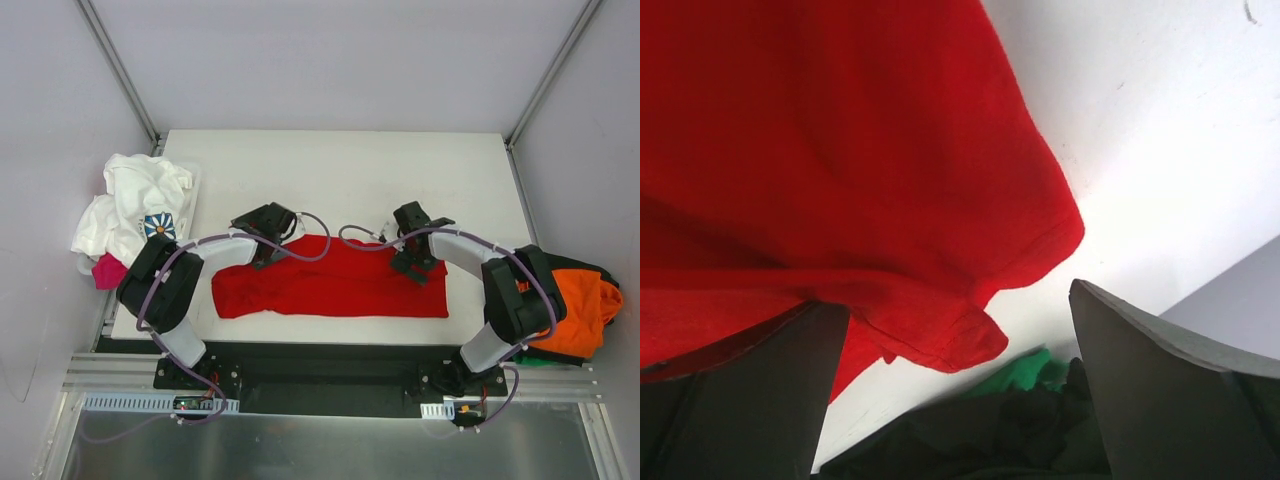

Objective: Fold and stack the t-shirts
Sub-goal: Rotate the tshirt 90 degrees

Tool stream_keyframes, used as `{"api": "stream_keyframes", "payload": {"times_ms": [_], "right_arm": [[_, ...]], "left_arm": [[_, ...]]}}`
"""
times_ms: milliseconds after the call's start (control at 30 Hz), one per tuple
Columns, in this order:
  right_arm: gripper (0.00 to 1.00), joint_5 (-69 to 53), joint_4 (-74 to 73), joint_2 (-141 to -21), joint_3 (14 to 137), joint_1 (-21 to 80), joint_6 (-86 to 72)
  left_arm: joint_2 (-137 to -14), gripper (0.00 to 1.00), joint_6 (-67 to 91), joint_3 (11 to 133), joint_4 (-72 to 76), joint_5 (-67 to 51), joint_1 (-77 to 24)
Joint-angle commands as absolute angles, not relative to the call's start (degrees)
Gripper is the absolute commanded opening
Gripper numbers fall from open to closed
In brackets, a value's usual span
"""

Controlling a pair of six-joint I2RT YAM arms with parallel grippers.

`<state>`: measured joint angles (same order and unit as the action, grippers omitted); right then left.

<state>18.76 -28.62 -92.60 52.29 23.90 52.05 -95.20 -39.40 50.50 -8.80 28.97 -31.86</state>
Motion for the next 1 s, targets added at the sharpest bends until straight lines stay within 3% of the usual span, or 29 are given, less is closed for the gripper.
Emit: {"api": "stream_keyframes", "payload": {"times_ms": [0, 467, 967], "right_arm": [[0.96, 20.1, -25.9, -92.0, 47.8, 26.6, 53.4], [0.96, 20.7, -19.1, -83.0, 36.2, 34.7, 56.3], [0.96, 17.4, -17.1, -78.9, 33.1, 44.3, 56.3]], "left_arm": [[-99.1, 0.99, -37.1, 50.7, -10.5, 28.2, -31.5], [-105.5, 0.99, -36.3, 57.2, -10.3, 28.7, -30.9], [-119.1, 0.99, -41.2, 78.4, -10.4, 25.6, -26.2]]}}
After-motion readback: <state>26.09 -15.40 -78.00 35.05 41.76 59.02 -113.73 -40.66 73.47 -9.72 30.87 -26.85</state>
